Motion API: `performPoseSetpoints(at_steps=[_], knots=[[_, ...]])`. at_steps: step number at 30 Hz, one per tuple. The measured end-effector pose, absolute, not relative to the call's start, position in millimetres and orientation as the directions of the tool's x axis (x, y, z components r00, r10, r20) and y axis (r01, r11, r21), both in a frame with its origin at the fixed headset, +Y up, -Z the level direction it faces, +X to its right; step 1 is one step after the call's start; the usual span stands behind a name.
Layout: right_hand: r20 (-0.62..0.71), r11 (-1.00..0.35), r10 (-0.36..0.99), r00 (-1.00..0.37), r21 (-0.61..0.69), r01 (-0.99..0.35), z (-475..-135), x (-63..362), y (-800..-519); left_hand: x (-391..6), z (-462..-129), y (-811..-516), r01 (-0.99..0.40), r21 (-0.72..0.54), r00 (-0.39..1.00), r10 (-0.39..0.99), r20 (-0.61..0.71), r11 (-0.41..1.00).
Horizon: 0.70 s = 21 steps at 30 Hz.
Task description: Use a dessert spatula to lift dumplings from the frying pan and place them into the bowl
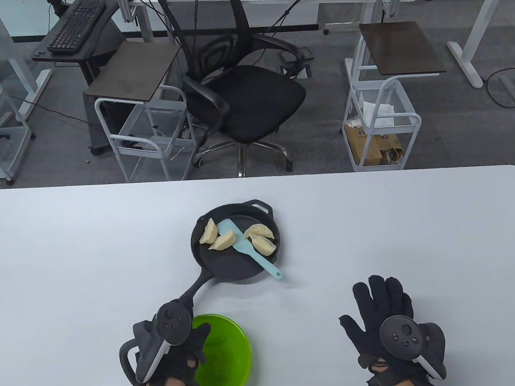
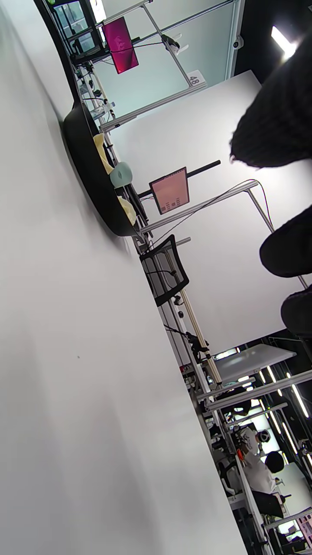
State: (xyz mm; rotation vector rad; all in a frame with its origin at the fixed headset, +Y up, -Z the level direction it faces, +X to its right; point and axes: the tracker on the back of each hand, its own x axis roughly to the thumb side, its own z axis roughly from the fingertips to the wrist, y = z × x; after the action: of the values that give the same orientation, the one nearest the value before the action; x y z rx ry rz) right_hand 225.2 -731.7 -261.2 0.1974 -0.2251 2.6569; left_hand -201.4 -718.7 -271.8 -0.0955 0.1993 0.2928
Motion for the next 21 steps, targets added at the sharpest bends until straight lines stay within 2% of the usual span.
performPoseSetpoints(at_steps=[4,14,21], knots=[[0.172,-0.881,0.434,-0.884,-0.125,-0.457,-262.1,224.3,-732.8,-202.6,-272.9,-721.4,-0.276,-0.058,0.940,0.257,-0.223,0.959],[0.162,-0.893,0.426,-0.890,-0.085,-0.443,-269.3,220.8,-739.7,-202.6,-281.0,-731.7,-0.234,-0.188,0.954,0.189,-0.231,0.954],[0.176,-0.896,0.420,-0.890,-0.076,-0.438,-267.9,217.0,-741.7,-200.2,-282.5,-735.3,-0.232,-0.206,0.957,0.185,-0.222,0.951]])
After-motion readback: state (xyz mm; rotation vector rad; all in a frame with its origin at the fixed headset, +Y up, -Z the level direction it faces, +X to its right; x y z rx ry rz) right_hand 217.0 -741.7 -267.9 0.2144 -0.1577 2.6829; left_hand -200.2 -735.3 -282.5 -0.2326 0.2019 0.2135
